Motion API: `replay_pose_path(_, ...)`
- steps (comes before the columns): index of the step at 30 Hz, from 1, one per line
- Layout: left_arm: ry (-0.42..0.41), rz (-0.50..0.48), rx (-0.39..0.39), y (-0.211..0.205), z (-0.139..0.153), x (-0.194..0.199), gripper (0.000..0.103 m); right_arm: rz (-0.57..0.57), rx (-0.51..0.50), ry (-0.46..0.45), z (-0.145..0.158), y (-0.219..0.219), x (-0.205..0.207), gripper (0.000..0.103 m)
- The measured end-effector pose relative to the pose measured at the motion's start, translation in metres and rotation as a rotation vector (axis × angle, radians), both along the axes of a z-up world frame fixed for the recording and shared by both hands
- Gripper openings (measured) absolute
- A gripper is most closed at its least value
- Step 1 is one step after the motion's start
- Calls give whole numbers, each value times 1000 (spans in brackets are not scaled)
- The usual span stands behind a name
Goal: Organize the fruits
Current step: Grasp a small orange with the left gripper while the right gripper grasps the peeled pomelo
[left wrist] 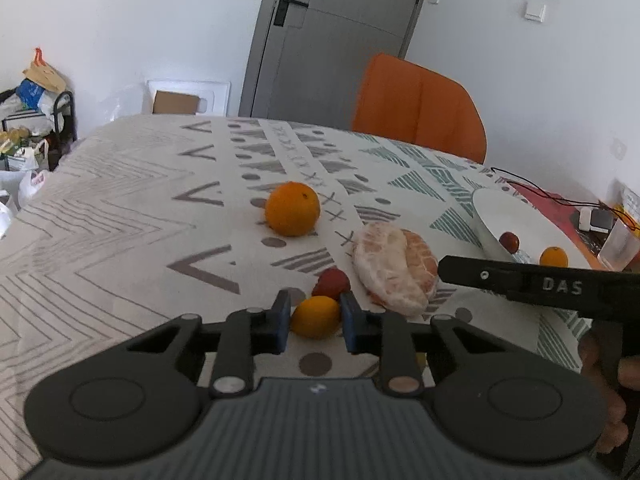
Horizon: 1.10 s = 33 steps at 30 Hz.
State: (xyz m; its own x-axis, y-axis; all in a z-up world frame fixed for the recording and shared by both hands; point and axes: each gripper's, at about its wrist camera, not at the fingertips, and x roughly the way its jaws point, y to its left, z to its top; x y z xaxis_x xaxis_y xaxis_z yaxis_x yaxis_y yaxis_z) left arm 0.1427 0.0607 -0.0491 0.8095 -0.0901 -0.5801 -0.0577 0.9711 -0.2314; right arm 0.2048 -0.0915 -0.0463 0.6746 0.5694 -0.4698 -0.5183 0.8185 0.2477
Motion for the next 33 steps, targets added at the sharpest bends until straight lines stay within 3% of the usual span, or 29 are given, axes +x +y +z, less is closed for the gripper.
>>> replay_pose_path(14,-16,59,-21,21,3,-2,25,-14,-9,34,-7,19,15,30)
replay_pose_path(19,-22,57,-18,20,5,-2,25,-16,-4,37,-5,17,14,19)
replay_pose_path(33,-59,32,-3,4,18,-9,25,-32,22,7,7,-17,-11,13)
